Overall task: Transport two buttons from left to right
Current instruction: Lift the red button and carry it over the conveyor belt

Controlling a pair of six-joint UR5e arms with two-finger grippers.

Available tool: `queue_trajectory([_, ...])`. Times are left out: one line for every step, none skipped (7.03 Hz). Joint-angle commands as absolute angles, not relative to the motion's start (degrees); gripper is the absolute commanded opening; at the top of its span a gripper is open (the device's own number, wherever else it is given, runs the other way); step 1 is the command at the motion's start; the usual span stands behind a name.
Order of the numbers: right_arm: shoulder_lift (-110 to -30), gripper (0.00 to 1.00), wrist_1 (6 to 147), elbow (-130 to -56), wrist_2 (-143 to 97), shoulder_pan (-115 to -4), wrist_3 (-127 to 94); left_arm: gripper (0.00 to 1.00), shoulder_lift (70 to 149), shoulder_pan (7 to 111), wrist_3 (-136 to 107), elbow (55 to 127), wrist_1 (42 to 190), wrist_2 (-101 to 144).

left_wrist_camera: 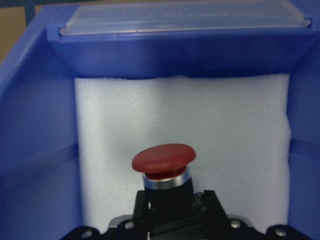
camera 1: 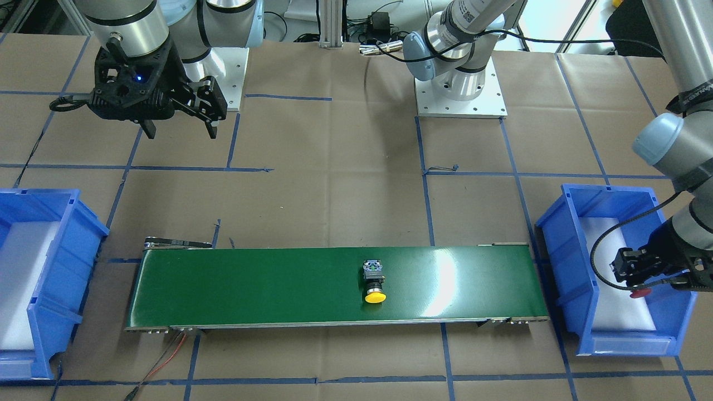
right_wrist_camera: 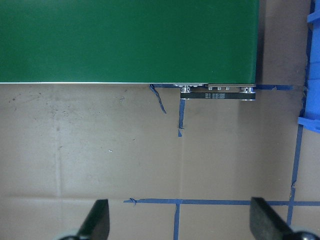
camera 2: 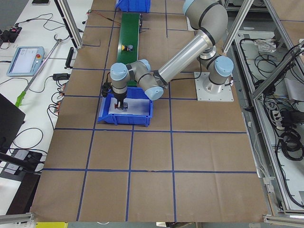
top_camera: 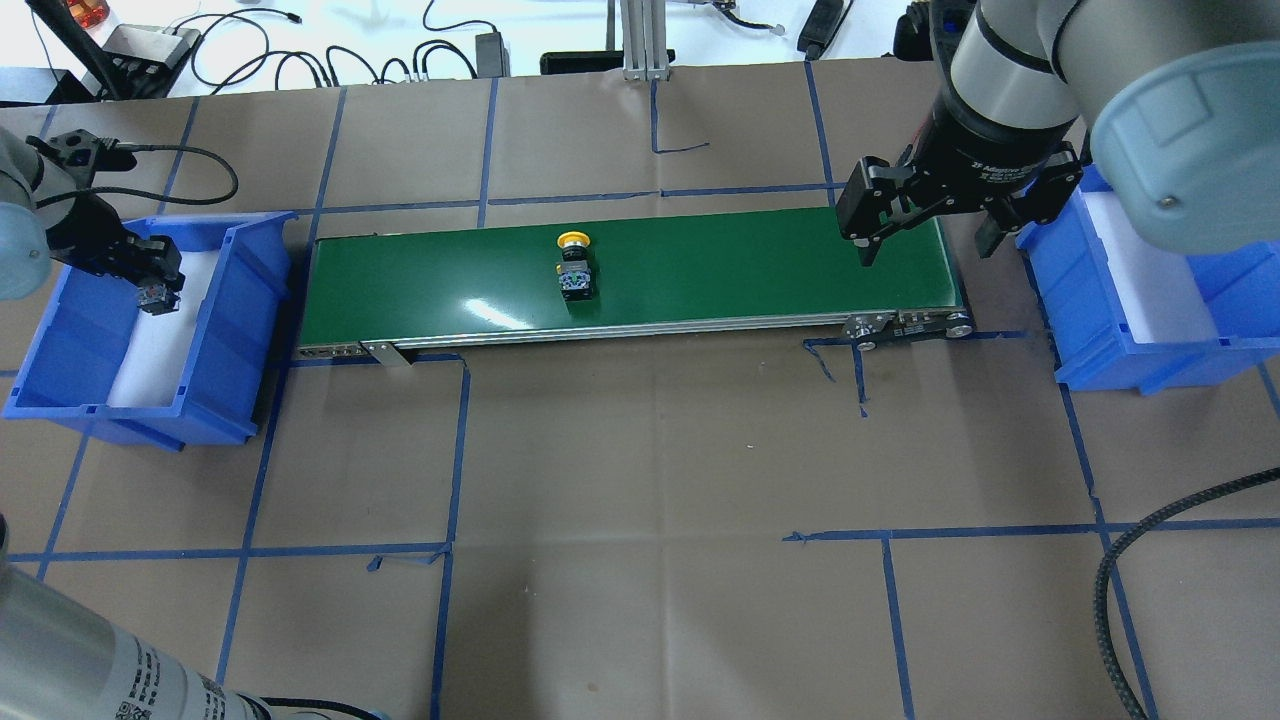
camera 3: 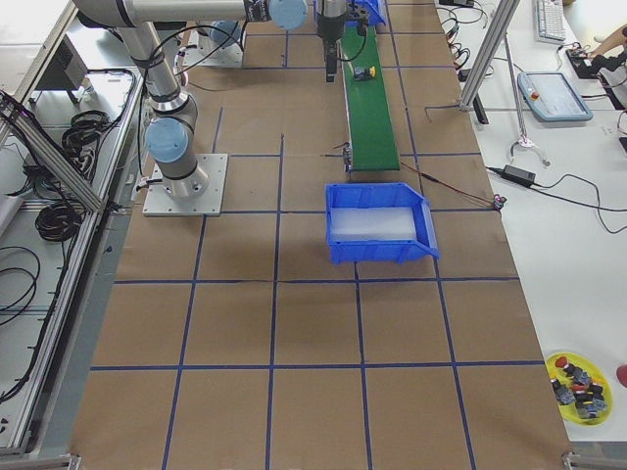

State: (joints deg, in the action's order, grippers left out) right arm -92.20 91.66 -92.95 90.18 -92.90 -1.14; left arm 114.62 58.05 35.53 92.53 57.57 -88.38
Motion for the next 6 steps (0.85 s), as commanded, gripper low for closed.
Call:
queue_trajectory([-92.20, 1.00, 91.67, -92.99, 90.18, -92.90, -1.14, 0.05, 110.67, 58.09, 35.77, 84.60, 71.38, -88.77])
queue_trajectory([-92.20, 1.00, 91.67, -92.99, 90.18, -92.90, -1.14, 0.05, 110.31, 58.36, 35.68, 80.46, 77.81, -88.86])
queue_trajectory([-92.11, 1.00, 91.67, -92.99, 90.18, -92.90, -1.14, 0.05, 110.74, 58.88, 35.68, 77.81, 81.00, -88.77])
queue_trajectory([-92.11, 1.00, 91.67, -92.99, 90.18, -92.90, -1.06, 0.05, 110.92, 60.54, 35.60, 77.26, 81.21, -88.77])
queue_trajectory([-92.11, 1.00, 91.67, -92.99, 90.18, -92.73, -1.05, 0.05, 110.40, 63.08, 35.42, 77.34, 81.21, -88.94])
queue_trajectory([-92.11, 1.00, 91.76, -92.99, 90.18, -92.72, -1.05, 0.06, 110.22, 66.15, 34.03, 77.60, 81.21, -89.12])
